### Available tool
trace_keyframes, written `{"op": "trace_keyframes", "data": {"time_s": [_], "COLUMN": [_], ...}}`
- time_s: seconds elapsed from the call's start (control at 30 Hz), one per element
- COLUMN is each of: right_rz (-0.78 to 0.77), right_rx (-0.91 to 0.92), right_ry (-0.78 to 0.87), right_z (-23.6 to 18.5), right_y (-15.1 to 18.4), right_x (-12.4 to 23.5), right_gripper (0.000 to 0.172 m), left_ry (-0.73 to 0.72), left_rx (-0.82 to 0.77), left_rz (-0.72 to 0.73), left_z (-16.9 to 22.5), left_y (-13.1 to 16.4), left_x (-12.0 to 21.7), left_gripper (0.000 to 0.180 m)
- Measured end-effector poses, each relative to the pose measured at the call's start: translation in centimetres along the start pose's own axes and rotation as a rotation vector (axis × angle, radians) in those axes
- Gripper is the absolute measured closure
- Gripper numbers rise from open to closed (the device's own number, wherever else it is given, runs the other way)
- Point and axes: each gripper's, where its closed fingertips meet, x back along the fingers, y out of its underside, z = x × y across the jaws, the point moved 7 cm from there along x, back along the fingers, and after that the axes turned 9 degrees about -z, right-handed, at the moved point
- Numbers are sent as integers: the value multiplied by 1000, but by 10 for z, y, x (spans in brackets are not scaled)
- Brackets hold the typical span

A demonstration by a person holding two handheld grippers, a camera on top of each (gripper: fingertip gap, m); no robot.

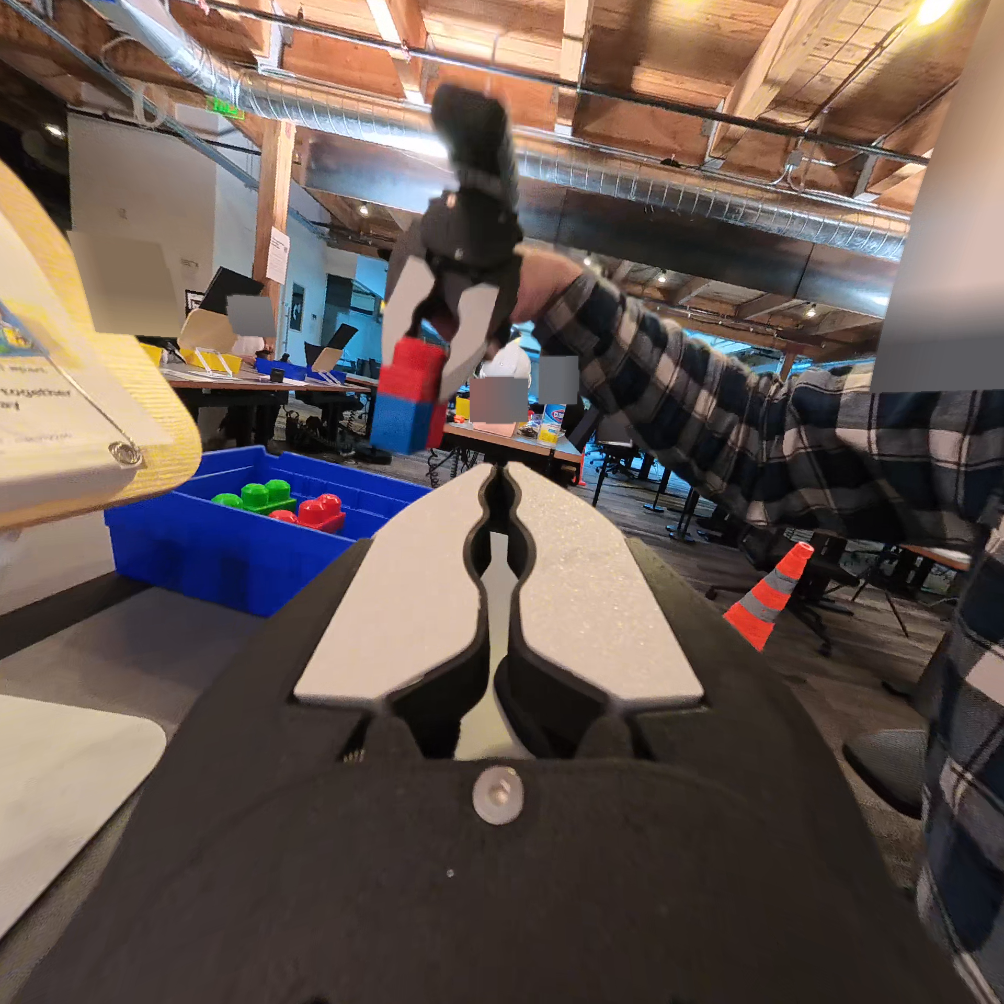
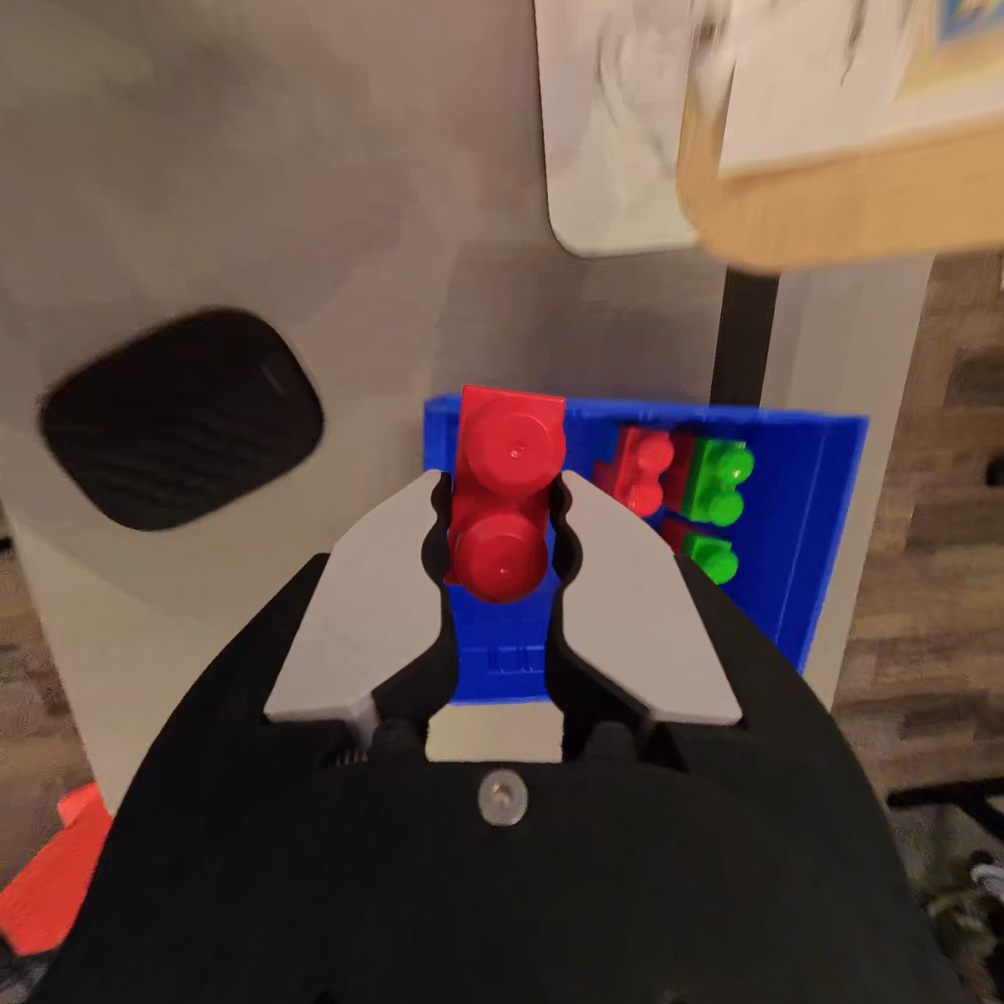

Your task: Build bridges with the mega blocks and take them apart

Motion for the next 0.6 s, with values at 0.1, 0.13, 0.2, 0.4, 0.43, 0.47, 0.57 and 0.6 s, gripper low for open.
{"op": "trace_keyframes", "data": {"time_s": [0.1,0.13,0.2,0.4,0.43,0.47,0.57,0.6], "right_rz": [-82,-94,-69,-47,-54,-52,-66,-77], "right_rx": [-3,4,27,50,52,47,51,45], "right_ry": [-2,1,24,-9,-13,-26,-37,-28], "right_z": [12,16,25,40,41,42,43,44], "right_y": [27,33,38,45,47,48,51,53], "right_x": [-49,-64,-90,-144,-149,-154,-167,-170], "right_gripper": [136,136,136,136,136,136,135,132], "left_ry": [1,-6,-21,-29,-27,-27,-23,-21], "left_rx": [21,19,15,12,12,13,14,14], "left_rz": [-4,-13,-24,-35,-34,-32,-28,-27], "left_z": [-5,-6,-8,-12,-12,-13,-13,-13], "left_y": [8,10,12,15,15,15,14,14], "left_x": [-1,-1,0,2,2,2,2,1], "left_gripper": [180,180,180,180,180,180,180,180]}}
